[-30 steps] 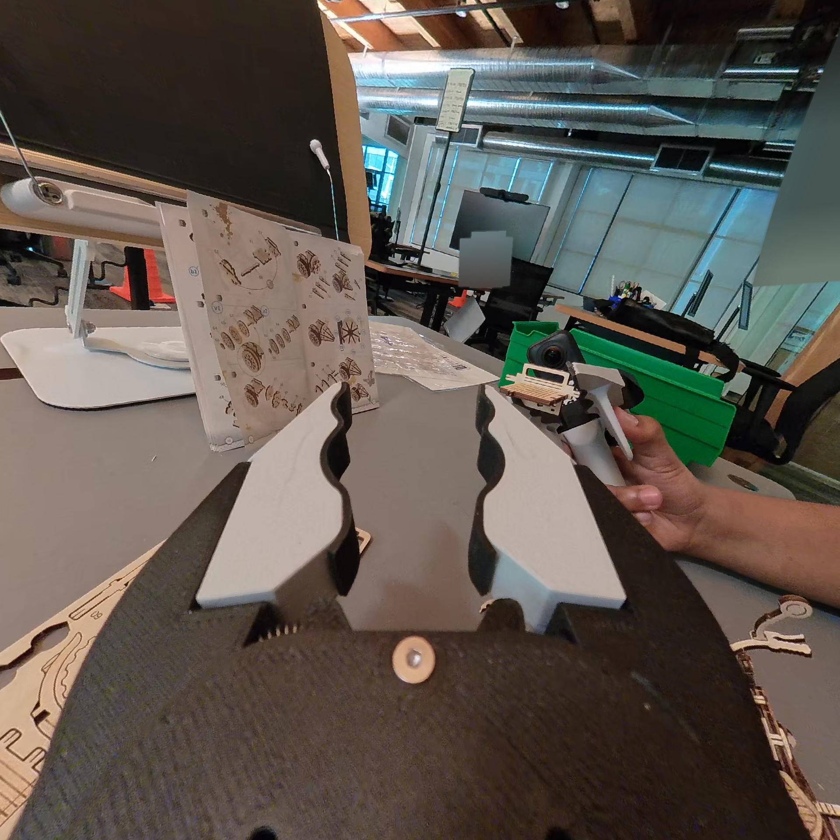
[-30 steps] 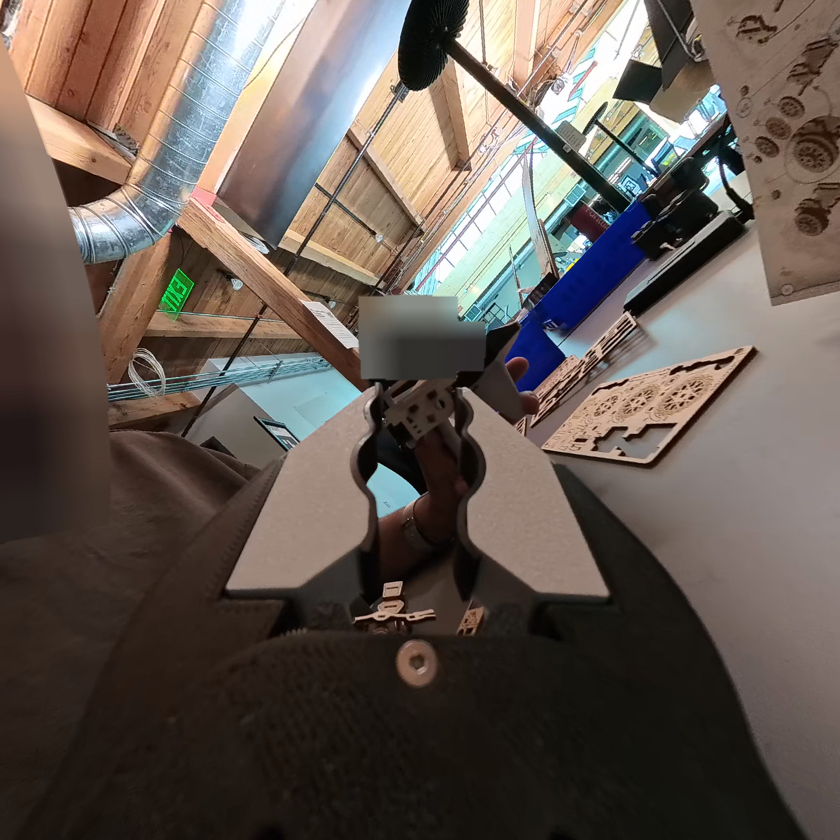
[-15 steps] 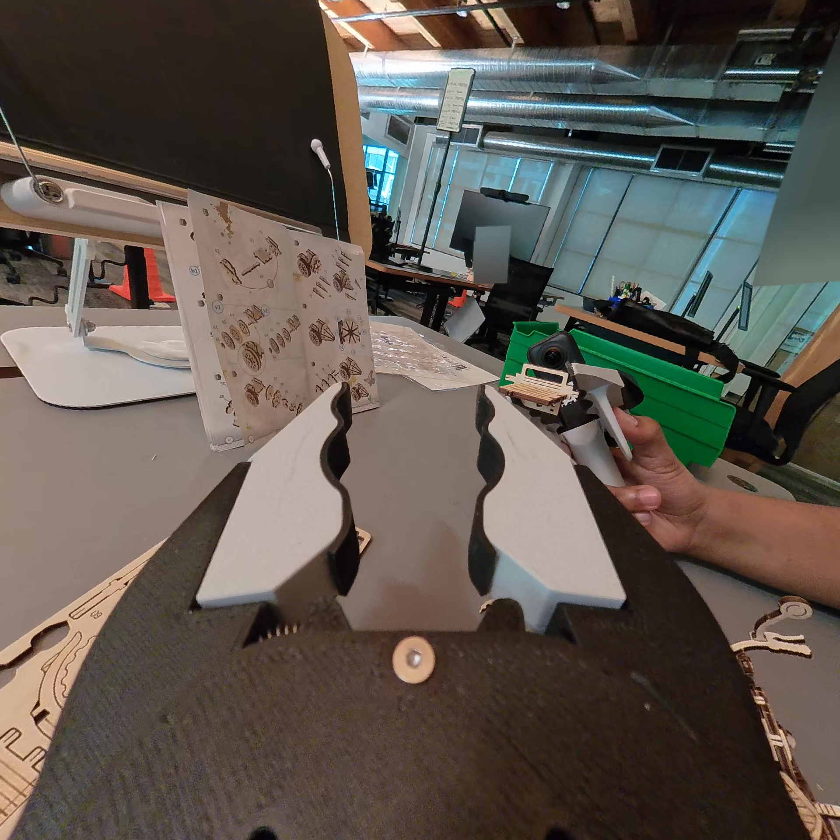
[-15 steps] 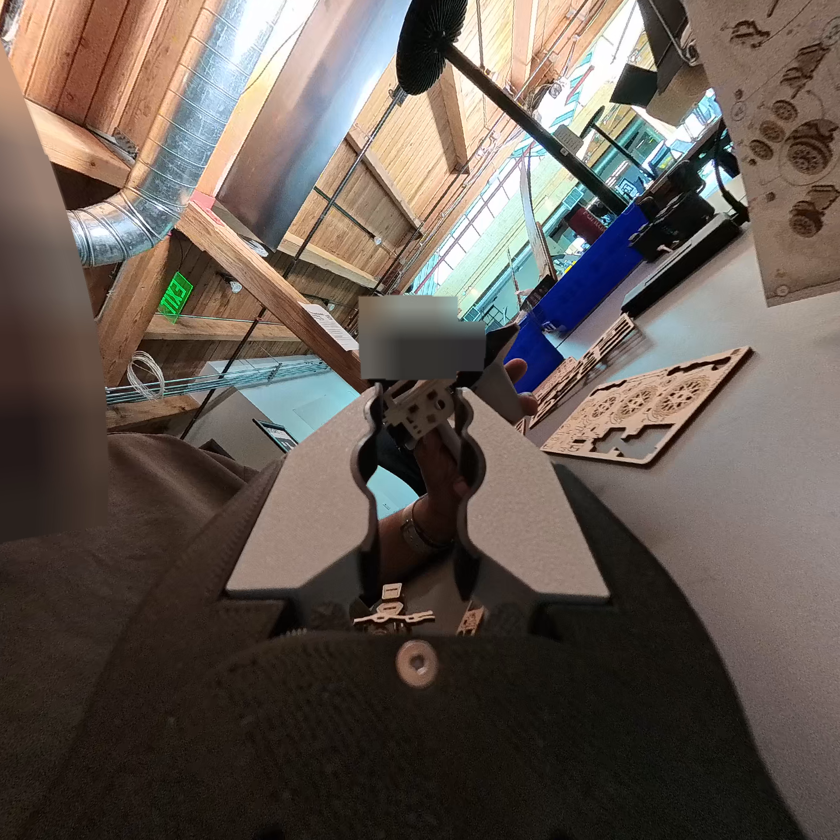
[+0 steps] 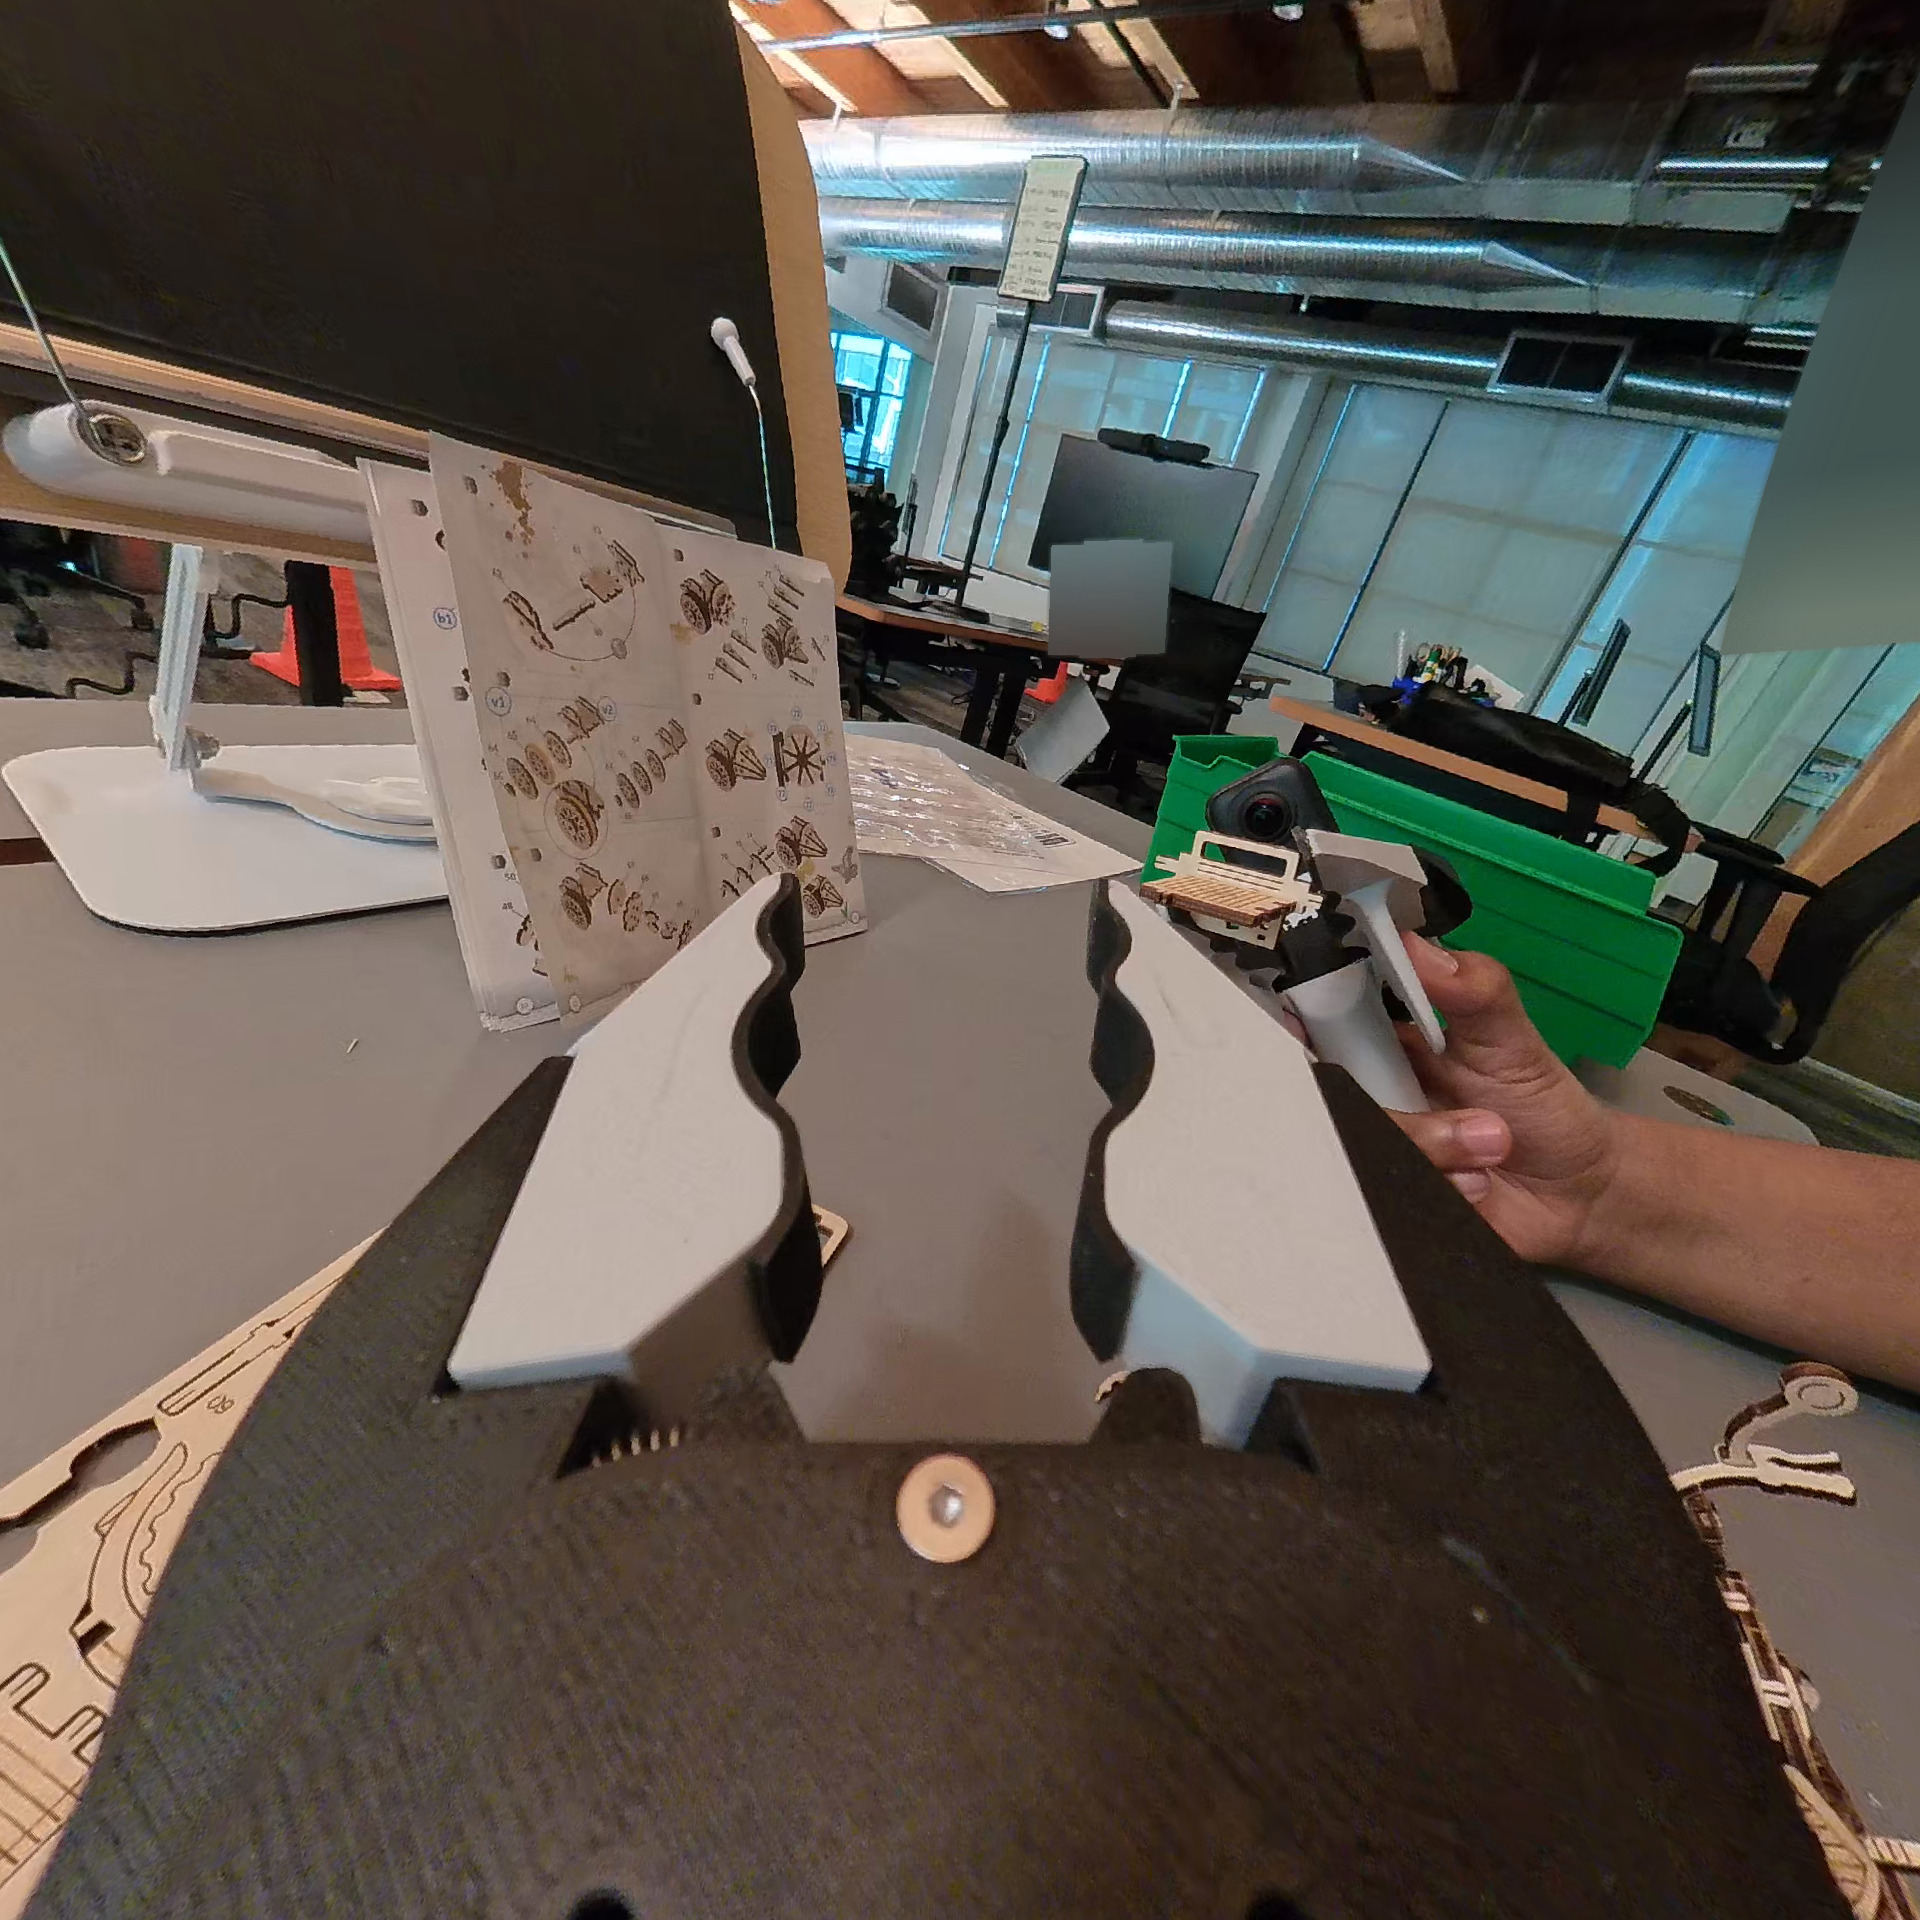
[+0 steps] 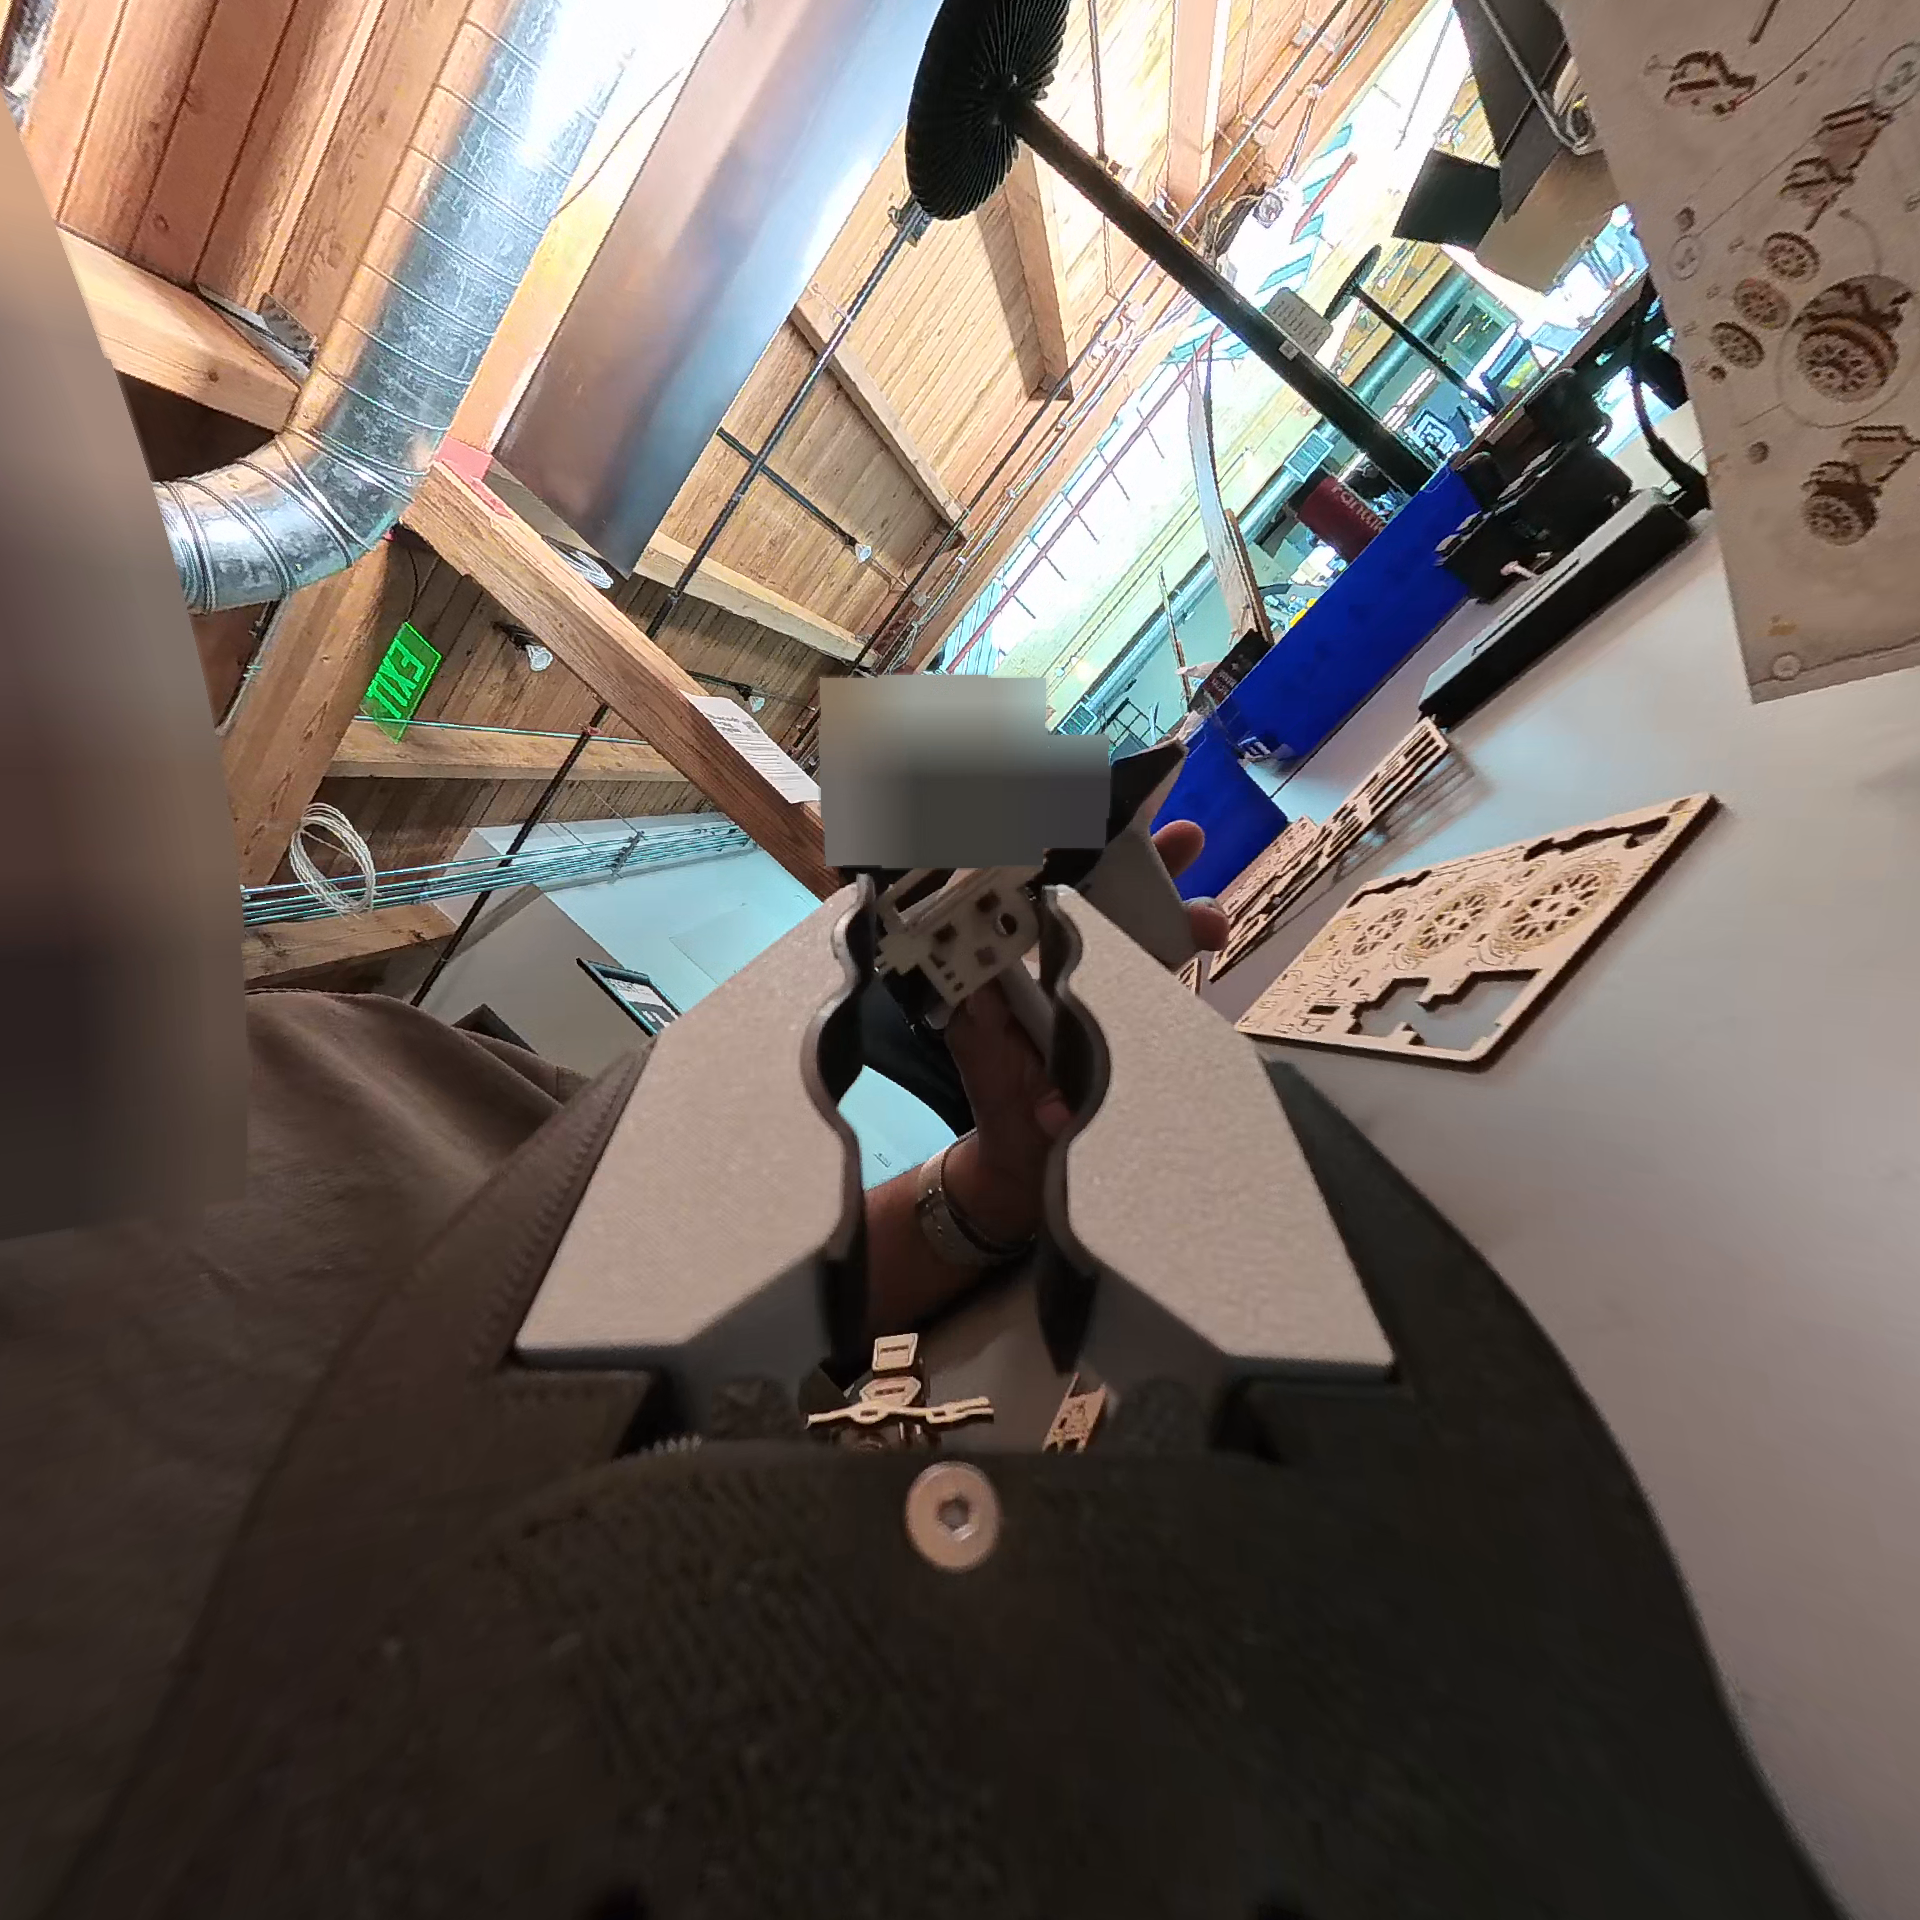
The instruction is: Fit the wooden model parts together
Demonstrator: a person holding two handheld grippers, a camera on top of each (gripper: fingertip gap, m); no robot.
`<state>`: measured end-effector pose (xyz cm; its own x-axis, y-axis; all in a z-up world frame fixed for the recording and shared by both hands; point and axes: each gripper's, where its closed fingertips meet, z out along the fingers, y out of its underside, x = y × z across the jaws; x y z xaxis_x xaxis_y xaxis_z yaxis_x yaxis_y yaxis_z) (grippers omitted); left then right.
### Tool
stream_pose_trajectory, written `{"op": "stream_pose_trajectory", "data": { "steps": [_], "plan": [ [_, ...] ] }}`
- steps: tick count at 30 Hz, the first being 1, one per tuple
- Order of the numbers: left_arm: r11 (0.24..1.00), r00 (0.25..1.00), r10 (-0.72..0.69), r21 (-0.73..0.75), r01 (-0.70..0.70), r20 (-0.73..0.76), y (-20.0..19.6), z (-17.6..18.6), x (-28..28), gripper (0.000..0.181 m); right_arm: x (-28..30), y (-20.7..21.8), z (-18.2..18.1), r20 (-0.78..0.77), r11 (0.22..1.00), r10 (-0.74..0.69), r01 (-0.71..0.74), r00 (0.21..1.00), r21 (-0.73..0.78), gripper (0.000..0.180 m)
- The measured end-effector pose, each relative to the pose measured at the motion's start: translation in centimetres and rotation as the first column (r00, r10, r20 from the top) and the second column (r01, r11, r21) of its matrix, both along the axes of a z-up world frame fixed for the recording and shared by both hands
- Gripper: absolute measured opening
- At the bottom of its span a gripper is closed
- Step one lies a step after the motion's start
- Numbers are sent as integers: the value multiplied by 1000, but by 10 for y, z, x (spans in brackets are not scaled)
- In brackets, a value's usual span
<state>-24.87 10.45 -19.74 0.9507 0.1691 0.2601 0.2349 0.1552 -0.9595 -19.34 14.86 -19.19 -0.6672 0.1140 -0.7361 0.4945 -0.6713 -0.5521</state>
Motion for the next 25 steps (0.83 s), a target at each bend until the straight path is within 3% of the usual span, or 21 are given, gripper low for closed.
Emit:
{"op": "stream_pose_trajectory", "data": {
  "steps": [20,25],
  "plan": [
    [1000,1000,0,0,0,1,0,0,0,54,1,0,1,-6,1000,3,-3,1000,-4,31],
    [1000,1000,-1,0,1,2,0,0,0,54,16,-1,18,-111,990,87,-98,990,-105,31]
  ]
}}
